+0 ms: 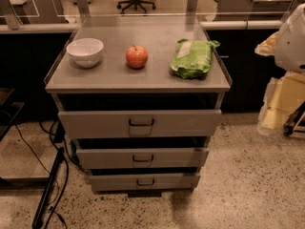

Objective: Open top drawer

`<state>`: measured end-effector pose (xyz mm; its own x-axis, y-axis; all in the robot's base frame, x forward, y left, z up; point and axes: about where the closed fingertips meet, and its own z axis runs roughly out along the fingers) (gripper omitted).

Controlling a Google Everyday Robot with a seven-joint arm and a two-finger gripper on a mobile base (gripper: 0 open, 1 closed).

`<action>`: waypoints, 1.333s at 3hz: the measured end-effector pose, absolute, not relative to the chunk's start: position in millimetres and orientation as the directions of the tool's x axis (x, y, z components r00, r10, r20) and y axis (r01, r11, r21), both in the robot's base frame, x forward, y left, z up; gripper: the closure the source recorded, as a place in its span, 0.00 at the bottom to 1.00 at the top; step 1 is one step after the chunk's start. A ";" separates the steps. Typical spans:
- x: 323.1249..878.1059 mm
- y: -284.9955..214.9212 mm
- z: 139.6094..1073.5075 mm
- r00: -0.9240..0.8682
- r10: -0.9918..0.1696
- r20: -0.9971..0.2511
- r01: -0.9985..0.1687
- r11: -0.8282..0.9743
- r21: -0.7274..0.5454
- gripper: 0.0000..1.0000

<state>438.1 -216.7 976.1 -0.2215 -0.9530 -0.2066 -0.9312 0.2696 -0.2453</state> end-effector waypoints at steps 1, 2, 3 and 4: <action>459.1 -205.2 947.1 -0.217 -0.948 -0.234 -0.940 0.267 -0.211 0.00; 459.1 -205.2 947.0 -0.217 -0.948 -0.234 -0.940 0.267 -0.211 0.00; 448.0 -197.1 921.3 -0.203 -0.951 -0.231 -0.945 0.253 -0.209 0.00; 440.6 -187.1 870.7 -0.200 -0.954 -0.223 -0.955 0.241 -0.175 0.00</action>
Offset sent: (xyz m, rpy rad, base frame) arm 0.0301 0.0182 -0.0486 0.0533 0.0613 0.0233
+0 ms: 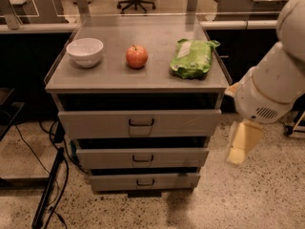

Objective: Open top drawer

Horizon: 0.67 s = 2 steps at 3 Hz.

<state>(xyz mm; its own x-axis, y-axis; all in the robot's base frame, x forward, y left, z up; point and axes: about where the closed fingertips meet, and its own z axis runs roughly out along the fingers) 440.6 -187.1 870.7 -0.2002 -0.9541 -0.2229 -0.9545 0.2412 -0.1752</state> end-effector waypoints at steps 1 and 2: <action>443.1 -175.1 831.1 -0.207 -0.950 -0.233 -0.962 0.241 -0.129 0.00; 442.8 -173.6 826.4 -0.204 -0.952 -0.227 -0.963 0.236 -0.128 0.00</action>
Offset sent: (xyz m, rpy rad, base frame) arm 0.0021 0.0102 -0.0332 0.0170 0.0359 0.0025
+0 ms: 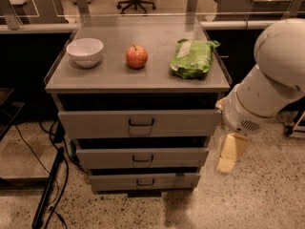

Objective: Open top drawer

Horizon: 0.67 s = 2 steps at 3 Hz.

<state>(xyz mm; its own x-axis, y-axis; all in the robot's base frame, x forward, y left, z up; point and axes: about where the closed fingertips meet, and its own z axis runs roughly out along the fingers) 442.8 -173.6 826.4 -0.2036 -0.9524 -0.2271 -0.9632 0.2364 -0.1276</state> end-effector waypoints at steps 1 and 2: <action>442.5 -169.7 820.2 -0.194 -0.958 -0.213 -0.966 0.224 -0.129 0.00; 463.9 -149.9 792.7 -0.196 -0.954 -0.227 -0.968 0.225 -0.109 0.00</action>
Offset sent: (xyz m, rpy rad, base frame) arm 0.0538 0.0493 -0.0747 0.0389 0.0475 0.0037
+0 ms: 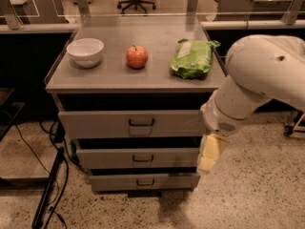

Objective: Open top drawer

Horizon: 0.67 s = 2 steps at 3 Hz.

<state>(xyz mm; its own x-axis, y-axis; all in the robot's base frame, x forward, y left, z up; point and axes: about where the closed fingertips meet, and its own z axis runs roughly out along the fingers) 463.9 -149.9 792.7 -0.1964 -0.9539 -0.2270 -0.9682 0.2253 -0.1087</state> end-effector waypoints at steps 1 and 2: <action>497.4 -134.5 763.7 -0.217 -0.947 -0.235 -0.967 0.241 -0.081 0.00; 509.8 -130.3 747.8 -0.230 -0.945 -0.233 -0.968 0.248 -0.050 0.00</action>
Offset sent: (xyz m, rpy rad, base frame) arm 0.0627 0.0245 -0.0649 0.0271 0.0949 -0.0314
